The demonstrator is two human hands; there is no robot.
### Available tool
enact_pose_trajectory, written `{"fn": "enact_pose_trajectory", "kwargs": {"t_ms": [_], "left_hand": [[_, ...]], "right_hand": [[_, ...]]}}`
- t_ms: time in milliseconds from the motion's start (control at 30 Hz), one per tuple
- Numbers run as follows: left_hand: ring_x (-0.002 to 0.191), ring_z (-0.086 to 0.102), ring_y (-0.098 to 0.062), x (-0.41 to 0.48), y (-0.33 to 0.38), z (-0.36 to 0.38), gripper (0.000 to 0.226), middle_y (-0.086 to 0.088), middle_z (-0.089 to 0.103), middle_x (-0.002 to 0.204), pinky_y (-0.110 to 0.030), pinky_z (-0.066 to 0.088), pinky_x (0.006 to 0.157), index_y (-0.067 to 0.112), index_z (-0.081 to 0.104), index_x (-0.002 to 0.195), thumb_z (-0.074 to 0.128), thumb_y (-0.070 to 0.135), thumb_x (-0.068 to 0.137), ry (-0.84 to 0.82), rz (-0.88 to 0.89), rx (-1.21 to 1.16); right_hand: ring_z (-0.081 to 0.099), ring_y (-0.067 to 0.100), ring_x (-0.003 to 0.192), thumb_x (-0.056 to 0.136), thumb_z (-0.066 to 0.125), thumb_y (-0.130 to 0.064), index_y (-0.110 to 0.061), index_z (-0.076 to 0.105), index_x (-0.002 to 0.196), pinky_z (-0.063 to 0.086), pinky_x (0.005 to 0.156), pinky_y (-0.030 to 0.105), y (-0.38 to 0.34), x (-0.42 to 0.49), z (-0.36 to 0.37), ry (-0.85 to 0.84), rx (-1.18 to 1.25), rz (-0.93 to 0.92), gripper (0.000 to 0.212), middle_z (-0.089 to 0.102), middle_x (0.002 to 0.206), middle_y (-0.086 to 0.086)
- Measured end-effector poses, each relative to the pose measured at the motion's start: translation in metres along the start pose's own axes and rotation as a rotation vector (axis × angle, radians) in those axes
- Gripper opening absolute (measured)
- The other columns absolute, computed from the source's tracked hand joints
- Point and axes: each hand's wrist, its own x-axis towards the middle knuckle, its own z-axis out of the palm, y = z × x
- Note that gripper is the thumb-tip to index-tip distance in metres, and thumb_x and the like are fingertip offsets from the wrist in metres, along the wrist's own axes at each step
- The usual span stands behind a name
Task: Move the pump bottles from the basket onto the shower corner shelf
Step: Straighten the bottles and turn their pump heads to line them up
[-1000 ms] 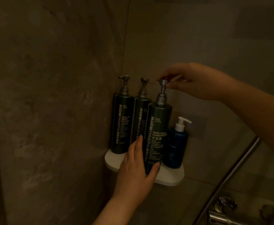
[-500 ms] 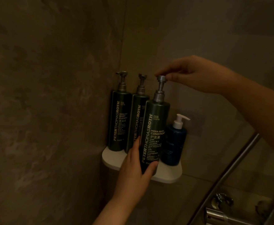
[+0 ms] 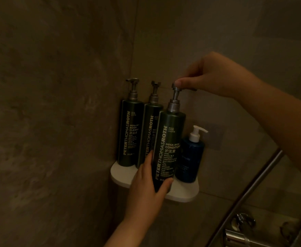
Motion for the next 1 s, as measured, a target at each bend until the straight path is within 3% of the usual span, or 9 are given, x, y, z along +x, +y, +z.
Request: {"fn": "enact_pose_trajectory", "kwargs": {"t_ms": [200, 333, 433, 600, 733, 900, 1000], "left_hand": [[0.119, 0.024, 0.010, 0.000, 0.002, 0.001, 0.080, 0.030, 0.023, 0.128, -0.021, 0.029, 0.097, 0.072, -0.014, 0.119, 0.052, 0.063, 0.076, 0.016, 0.019, 0.025], [0.121, 0.026, 0.008, 0.000, 0.001, 0.001, 0.080, 0.025, 0.027, 0.137, -0.022, 0.030, 0.099, 0.065, -0.007, 0.130, 0.051, 0.065, 0.075, 0.017, 0.018, 0.014], [0.120, 0.026, 0.009, -0.001, 0.001, 0.001, 0.080, 0.025, 0.027, 0.137, -0.022, 0.030, 0.098, 0.064, -0.006, 0.131, 0.052, 0.064, 0.075, 0.020, 0.023, 0.026], [0.116, 0.022, 0.013, -0.001, 0.001, 0.001, 0.081, 0.031, 0.021, 0.127, -0.019, 0.026, 0.097, 0.070, -0.014, 0.121, 0.052, 0.063, 0.076, 0.020, 0.028, 0.060], [0.116, 0.021, 0.012, -0.001, 0.002, 0.001, 0.080, 0.025, 0.025, 0.134, -0.019, 0.026, 0.097, 0.069, -0.014, 0.120, 0.053, 0.062, 0.076, 0.009, 0.012, 0.056], [0.119, 0.023, 0.009, -0.001, 0.003, 0.000, 0.081, 0.018, 0.028, 0.143, -0.021, 0.028, 0.097, 0.060, -0.005, 0.132, 0.056, 0.058, 0.078, 0.005, 0.005, 0.047], [0.120, 0.025, 0.007, -0.001, 0.003, 0.000, 0.083, 0.016, 0.029, 0.144, -0.022, 0.029, 0.098, 0.051, -0.001, 0.139, 0.053, 0.061, 0.077, 0.003, 0.004, 0.038]], "right_hand": [[0.054, -0.005, 0.053, 0.078, 0.060, -0.055, -0.028, 0.074, 0.088, 0.040, 0.054, 0.023, -0.001, 0.004, -0.005, -0.064, -0.049, -0.036, 0.031, 0.064, 0.063, -0.008], [0.064, 0.003, 0.076, 0.084, 0.062, -0.041, -0.034, 0.071, 0.100, 0.043, 0.065, 0.007, 0.003, 0.000, -0.008, -0.112, 0.068, -0.063, 0.020, 0.073, 0.082, -0.006], [0.059, -0.005, 0.063, 0.084, 0.063, -0.038, -0.032, 0.072, 0.099, 0.040, 0.059, 0.004, 0.002, 0.000, -0.007, -0.115, 0.069, -0.063, 0.019, 0.069, 0.073, -0.009], [0.054, -0.007, 0.053, 0.082, 0.063, -0.046, -0.025, 0.073, 0.090, 0.040, 0.057, 0.021, -0.004, 0.006, -0.008, -0.116, -0.021, 0.011, 0.025, 0.065, 0.061, -0.010], [0.058, -0.008, 0.045, 0.079, 0.066, -0.045, -0.011, 0.072, 0.080, 0.035, 0.041, 0.003, -0.010, 0.014, -0.008, -0.132, -0.017, 0.063, 0.034, 0.063, 0.048, -0.015], [0.061, -0.008, 0.055, 0.083, 0.059, -0.050, -0.018, 0.071, 0.085, 0.042, 0.054, 0.014, -0.010, 0.012, -0.010, -0.140, -0.101, 0.027, 0.035, 0.069, 0.067, -0.009], [0.065, -0.007, 0.079, 0.094, 0.051, -0.030, -0.026, 0.066, 0.108, 0.048, 0.068, 0.012, -0.006, 0.002, -0.013, -0.140, 0.072, -0.031, 0.020, 0.068, 0.093, -0.015]]}}
